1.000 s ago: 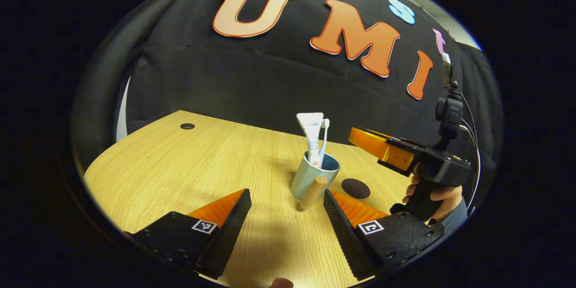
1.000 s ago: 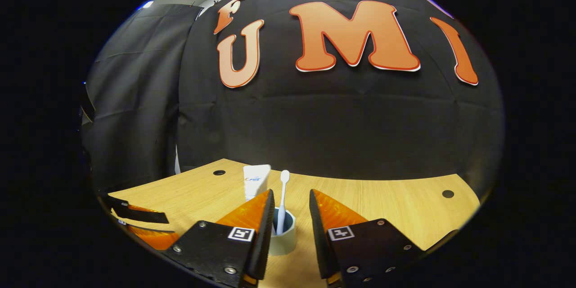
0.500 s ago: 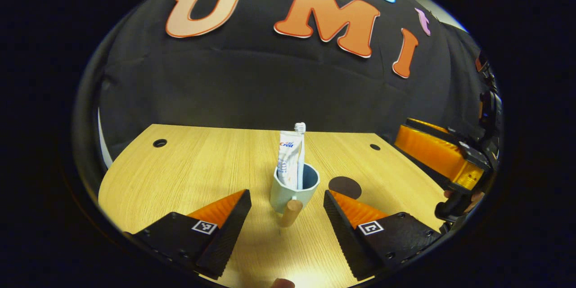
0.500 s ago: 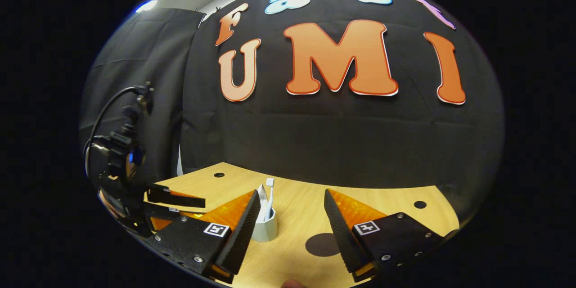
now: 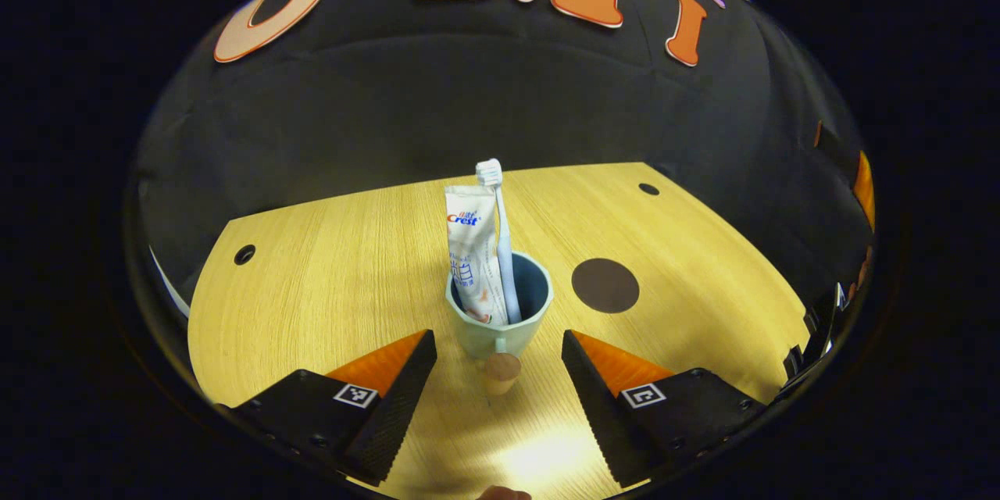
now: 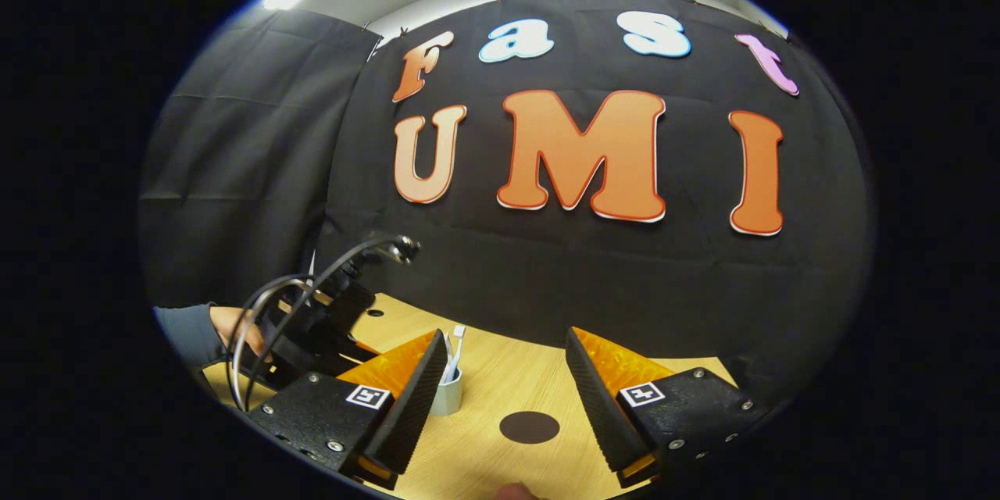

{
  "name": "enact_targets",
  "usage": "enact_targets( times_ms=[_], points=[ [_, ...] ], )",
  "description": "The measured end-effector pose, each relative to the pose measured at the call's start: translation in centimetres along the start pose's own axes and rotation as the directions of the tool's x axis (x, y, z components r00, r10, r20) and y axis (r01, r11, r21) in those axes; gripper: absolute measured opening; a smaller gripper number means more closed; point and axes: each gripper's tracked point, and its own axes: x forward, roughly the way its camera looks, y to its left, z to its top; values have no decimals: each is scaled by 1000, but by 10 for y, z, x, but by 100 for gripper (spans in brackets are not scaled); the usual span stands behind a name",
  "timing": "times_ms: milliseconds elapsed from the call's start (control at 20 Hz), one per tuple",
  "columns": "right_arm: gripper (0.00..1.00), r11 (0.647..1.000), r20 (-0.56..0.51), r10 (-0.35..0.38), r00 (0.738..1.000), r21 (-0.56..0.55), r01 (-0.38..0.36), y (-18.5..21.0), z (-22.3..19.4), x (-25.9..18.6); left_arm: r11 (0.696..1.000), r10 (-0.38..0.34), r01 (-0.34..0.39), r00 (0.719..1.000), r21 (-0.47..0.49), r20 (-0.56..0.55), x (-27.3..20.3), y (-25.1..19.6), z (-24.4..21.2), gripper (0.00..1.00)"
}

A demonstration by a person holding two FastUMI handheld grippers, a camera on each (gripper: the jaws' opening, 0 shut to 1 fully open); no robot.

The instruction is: Put the toothbrush and toothpaste on the desktop into the cup, then pick up the cup and place it on the coaster on the desktop.

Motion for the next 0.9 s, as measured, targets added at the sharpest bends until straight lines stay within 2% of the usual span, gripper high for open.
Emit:
enact_targets(
  times_ms=[350, 500, 650, 700, 900],
  points=[
    [93, 999, -14, -22, 1000, -35, 22, -7, 5, -22, 1000, 31, -29, 984, 10, -177, 20, 10, -16, 94],
    [93, 1000, -17, -10, 1000, -25, 10, -8, 6, -22, 999, 13, -5, 970, 33, -244, 25, 3, -23, 80],
    [94, 1000, -23, -11, 1000, -18, 11, -9, 1, -25, 998, 44, -29, 961, 57, -273, 32, 4, -26, 71],
    [94, 1000, -27, -11, 1000, -15, 11, -10, -1, -25, 998, 45, -31, 956, 52, -291, 34, 4, -31, 54],
    [94, 1000, -43, -10, 999, -6, 10, -13, -8, -24, 999, 40, -40, 959, 5, -281, 34, 1, -38, 27]
  ],
)
